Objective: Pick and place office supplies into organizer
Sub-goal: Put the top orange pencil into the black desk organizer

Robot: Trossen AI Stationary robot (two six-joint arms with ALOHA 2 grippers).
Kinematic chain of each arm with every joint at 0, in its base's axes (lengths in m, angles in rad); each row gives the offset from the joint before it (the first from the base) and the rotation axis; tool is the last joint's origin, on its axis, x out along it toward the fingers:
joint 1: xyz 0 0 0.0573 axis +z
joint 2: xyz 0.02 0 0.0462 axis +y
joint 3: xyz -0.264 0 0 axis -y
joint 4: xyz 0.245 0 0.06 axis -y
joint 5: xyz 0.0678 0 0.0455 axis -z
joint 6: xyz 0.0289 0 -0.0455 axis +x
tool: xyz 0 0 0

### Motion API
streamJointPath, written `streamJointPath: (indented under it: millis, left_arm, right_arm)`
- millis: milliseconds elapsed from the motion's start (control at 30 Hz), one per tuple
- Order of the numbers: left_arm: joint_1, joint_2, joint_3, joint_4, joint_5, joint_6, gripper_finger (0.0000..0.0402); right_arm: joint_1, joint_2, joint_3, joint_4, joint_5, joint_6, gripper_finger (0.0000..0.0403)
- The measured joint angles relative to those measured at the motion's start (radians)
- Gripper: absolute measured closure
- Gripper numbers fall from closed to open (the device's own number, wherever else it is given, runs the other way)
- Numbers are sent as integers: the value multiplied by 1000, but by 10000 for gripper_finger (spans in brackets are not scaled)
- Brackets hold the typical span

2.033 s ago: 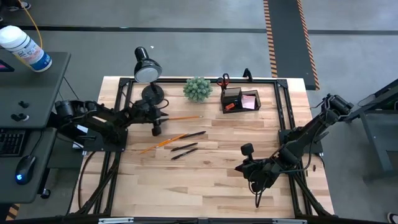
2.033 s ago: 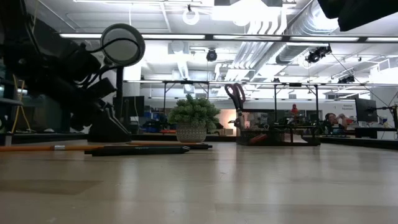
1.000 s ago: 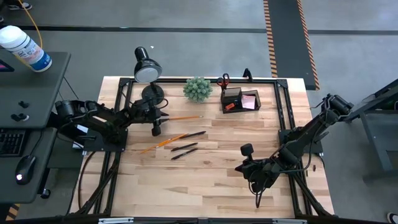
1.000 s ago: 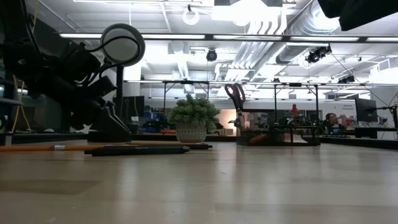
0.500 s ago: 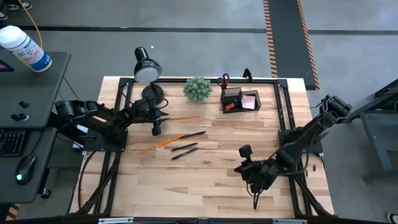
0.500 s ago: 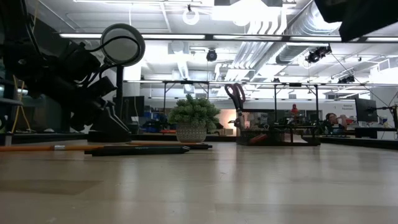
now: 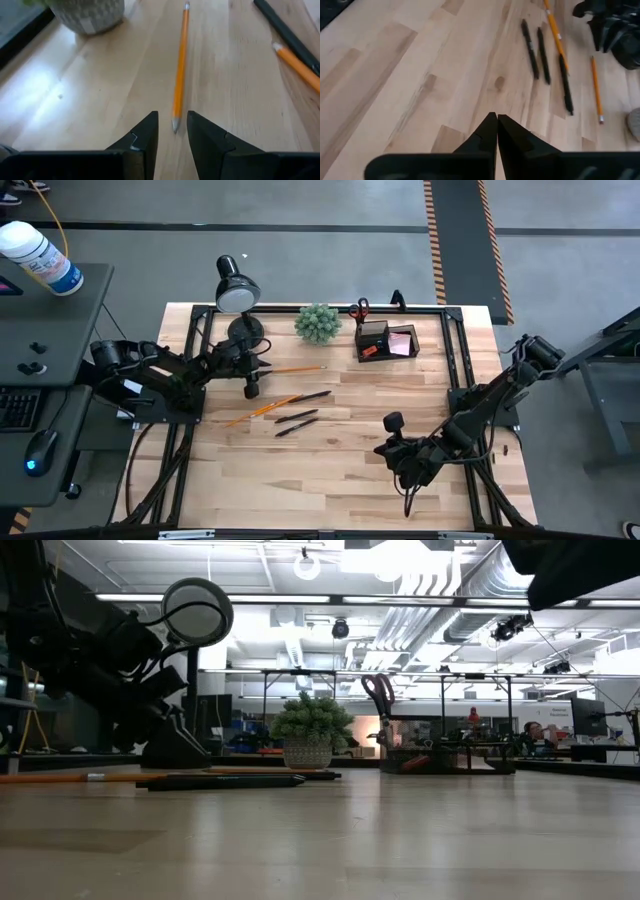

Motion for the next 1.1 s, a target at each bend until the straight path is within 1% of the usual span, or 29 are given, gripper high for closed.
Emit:
streamJointPath:
  millis: [167, 300, 367, 467, 567, 667, 900, 1100]
  left_arm:
    - [0, 92, 0, 33, 3, -29, 309]
    - [0, 196, 0, 159, 12, -44, 309]
    - [0, 246, 0, 236, 15, -48, 309]
    - [1, 304, 5, 316, 24, -48, 309]
    - [0, 342, 29, 324, 20, -33, 309]
    - [1, 373, 51, 326, 45, -26, 309]
    - [2, 400, 75, 305, 73, -10, 309]
    - [2, 399, 58, 309, 81, 2, 309]
  right_arm:
    - [-16, 0, 0, 3, 127, 8, 402]
    - [-17, 0, 0, 3, 229, 8, 400]
    - [-17, 0, 0, 3, 257, 8, 401]
    - [-17, 0, 0, 3, 255, 9, 401]
    - [-17, 0, 0, 3, 247, 16, 399]
    - [-17, 0, 0, 3, 245, 18, 399]
    - [-17, 0, 0, 3, 212, 19, 399]
    - [-17, 0, -1, 2, 207, 28, 402]
